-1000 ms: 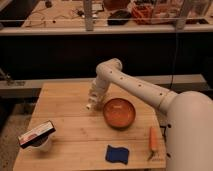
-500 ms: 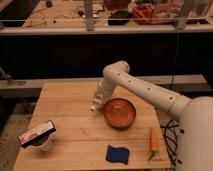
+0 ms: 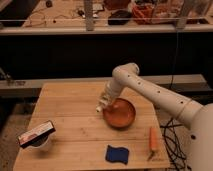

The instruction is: Place the bottle in the ceramic bowl

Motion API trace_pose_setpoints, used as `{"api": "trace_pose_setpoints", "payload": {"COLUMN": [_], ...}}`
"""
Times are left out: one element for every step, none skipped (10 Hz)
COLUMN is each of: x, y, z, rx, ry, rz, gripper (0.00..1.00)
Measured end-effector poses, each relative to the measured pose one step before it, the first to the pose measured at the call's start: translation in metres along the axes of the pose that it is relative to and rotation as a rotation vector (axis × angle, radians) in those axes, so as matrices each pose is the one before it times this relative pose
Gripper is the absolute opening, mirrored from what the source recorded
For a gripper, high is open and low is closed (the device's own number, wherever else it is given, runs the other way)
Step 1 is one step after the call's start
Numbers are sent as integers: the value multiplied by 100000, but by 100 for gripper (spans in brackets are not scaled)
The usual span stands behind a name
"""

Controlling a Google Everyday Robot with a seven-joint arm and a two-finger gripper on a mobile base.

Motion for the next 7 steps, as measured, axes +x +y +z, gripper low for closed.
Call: {"api": "trace_pose_setpoints", "payload": {"x": [247, 305, 350, 164, 75, 126, 125], "y": [333, 311, 641, 290, 351, 430, 418], "z": [-233, -245, -242, -214, -42, -190, -135], "rx": [196, 75, -61, 77, 126, 574, 312], "ry": [-58, 39, -89, -90, -116, -149, -131], "rz": [383, 69, 403, -24, 390, 499, 454], "gripper": [0, 0, 0, 0, 0, 0, 0]}}
